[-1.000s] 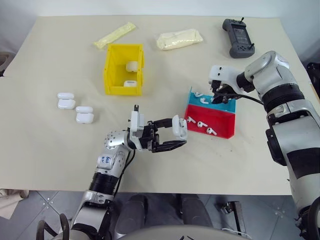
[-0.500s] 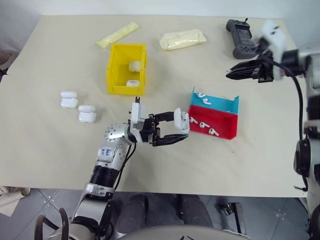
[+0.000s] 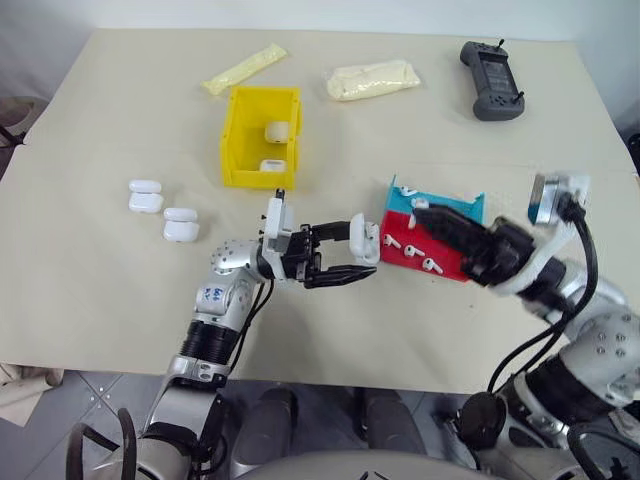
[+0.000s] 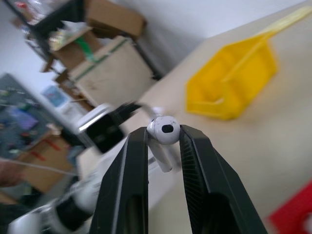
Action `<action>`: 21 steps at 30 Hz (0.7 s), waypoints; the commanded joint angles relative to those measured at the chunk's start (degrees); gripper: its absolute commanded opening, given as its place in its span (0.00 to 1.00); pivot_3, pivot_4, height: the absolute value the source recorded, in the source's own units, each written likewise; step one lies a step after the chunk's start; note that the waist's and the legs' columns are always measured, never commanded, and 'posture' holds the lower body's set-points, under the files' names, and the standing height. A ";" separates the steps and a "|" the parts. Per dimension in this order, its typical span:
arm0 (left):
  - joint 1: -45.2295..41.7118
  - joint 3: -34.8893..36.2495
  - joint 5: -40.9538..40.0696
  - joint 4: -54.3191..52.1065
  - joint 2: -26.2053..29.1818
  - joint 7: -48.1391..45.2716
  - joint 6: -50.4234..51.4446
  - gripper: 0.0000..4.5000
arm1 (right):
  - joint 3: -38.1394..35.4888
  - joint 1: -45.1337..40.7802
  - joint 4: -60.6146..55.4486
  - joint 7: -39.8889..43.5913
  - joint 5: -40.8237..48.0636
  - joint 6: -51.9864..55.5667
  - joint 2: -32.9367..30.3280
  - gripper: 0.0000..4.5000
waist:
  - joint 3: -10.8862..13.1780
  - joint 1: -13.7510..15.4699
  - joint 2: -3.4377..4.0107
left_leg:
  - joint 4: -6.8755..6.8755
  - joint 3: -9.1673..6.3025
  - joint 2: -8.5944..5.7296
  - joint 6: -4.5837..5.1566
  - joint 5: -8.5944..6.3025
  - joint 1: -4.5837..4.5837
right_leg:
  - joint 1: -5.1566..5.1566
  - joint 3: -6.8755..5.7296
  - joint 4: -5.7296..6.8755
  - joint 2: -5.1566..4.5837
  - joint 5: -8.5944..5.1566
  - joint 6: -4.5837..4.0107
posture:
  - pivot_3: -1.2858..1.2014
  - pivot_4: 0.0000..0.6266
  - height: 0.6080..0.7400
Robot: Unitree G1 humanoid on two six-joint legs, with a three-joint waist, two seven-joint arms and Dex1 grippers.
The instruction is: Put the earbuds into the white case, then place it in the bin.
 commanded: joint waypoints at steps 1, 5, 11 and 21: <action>-0.75 -0.24 -0.37 -0.77 0.17 -0.50 0.91 0.63 | -2.54 2.79 -5.10 -4.22 6.73 2.52 5.52 0.12 | -0.01 -0.12 0.01 | -0.04 -0.01 0.01 0.00 0.00 0.05 | 0.01 0.00 0.01 0.02 0.00 0.00 | 0.52 0.24 1.00; -1.02 -0.27 -0.24 -0.82 -0.12 -0.66 0.62 0.63 | -0.13 6.48 -6.51 -9.61 10.03 0.36 10.82 0.12 | -0.01 -0.41 0.02 | -0.14 0.01 0.01 0.00 0.00 0.12 | 0.00 0.09 0.02 0.06 0.00 0.00 | 0.52 0.24 1.00; -0.90 0.11 -0.39 -0.86 -0.40 -1.88 -1.46 0.63 | 4.52 11.39 -5.52 -15.68 15.11 -5.36 10.91 0.12 | -0.01 -0.44 0.02 | -0.16 0.01 0.00 0.00 0.00 0.15 | 0.01 0.11 0.00 0.05 0.00 0.00 | 0.52 0.24 1.00; -0.78 0.12 -0.44 -0.76 -1.32 -1.96 -2.28 0.63 | 14.78 18.48 -3.44 -22.67 22.28 -15.57 5.23 0.12 | -0.01 -0.60 0.02 | -0.19 0.01 0.01 0.01 0.00 0.17 | 0.04 0.11 -0.05 0.06 0.00 0.00 | 0.52 0.24 1.00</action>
